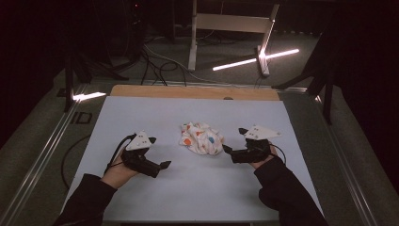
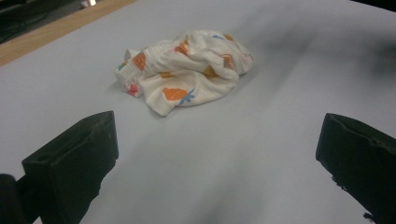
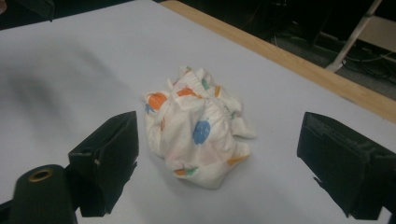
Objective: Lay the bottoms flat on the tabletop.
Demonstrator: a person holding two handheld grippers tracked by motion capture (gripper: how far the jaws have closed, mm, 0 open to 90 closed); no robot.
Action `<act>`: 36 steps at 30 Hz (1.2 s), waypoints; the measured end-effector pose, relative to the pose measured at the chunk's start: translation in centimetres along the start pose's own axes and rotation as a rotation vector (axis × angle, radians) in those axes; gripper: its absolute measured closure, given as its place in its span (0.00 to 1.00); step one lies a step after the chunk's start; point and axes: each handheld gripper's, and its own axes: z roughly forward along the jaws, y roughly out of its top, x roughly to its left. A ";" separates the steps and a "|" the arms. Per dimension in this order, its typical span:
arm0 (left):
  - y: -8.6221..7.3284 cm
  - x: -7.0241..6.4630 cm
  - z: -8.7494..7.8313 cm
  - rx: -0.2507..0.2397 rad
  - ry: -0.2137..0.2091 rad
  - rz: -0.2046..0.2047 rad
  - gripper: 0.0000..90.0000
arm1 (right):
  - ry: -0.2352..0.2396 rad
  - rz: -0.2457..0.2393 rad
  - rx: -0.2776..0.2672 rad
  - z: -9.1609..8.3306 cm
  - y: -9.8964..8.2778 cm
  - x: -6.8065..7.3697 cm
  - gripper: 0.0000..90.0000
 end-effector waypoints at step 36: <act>0.9 3.3 9.7 0.146 0.049 -0.119 0.09 | 0.001 0.117 0.210 6.2 -4.8 0.8 0.17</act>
